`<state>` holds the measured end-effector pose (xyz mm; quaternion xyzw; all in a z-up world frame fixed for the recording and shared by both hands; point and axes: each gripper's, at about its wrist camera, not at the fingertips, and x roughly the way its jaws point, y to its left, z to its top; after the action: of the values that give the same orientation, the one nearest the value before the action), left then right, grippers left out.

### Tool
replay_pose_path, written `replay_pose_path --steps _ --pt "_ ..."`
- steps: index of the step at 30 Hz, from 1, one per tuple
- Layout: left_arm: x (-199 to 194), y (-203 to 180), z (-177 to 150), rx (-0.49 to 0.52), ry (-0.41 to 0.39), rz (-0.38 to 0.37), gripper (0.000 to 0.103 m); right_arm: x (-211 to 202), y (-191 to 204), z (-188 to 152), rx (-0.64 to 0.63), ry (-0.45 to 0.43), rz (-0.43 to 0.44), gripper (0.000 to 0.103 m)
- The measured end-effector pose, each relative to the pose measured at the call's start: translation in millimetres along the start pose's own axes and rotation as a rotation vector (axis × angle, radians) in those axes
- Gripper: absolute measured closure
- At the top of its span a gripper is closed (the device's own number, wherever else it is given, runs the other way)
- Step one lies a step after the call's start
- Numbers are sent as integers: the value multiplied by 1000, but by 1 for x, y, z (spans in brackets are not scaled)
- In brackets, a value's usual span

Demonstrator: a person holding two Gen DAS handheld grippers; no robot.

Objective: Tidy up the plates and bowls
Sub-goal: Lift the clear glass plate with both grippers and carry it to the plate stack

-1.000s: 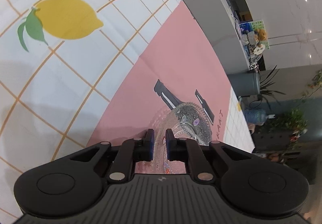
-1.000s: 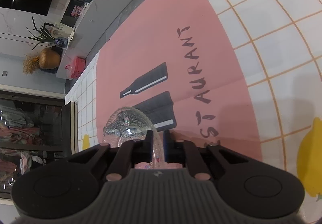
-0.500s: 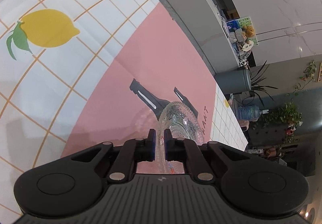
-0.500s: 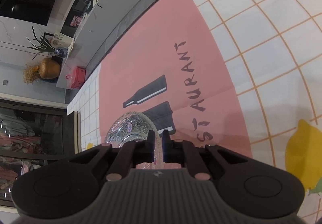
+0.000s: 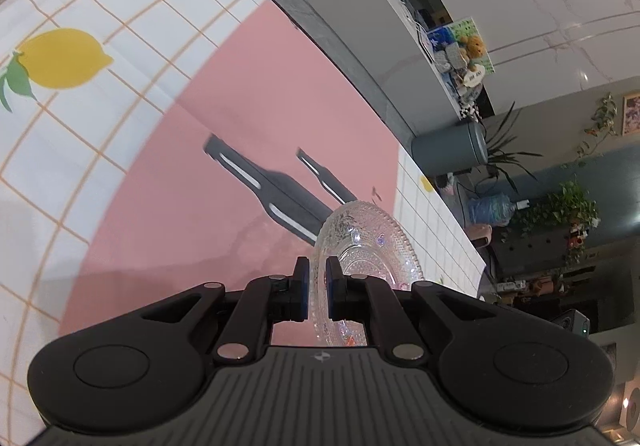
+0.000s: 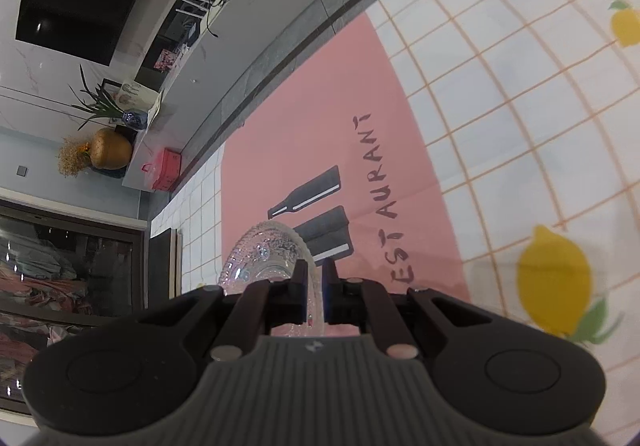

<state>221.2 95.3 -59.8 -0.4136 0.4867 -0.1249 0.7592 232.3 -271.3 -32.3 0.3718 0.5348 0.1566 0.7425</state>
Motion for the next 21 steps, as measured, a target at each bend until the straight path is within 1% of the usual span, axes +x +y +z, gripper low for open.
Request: replay_pose_path --steps 4,8,11,14,18,21 --pt "5 -10 -13 14 29 0 95 -17 -10 -7 15 -4 -18 98" --pt "14 -21 -23 49 59 29 95 -28 -21 -16 30 -7 -52 98" --pt "19 -25 -31 58 74 44 95 -35 -30 -20 47 -11 -47 98" --pt "21 -30 -38 69 84 50 95 -40 -44 -24 75 2 -44 98" --pt "24 -39 -49 94 98 55 95 -45 -57 -30 82 15 -71 98" --pt "29 -41 -57 114 121 73 95 -49 -65 -34 84 21 -83 98"
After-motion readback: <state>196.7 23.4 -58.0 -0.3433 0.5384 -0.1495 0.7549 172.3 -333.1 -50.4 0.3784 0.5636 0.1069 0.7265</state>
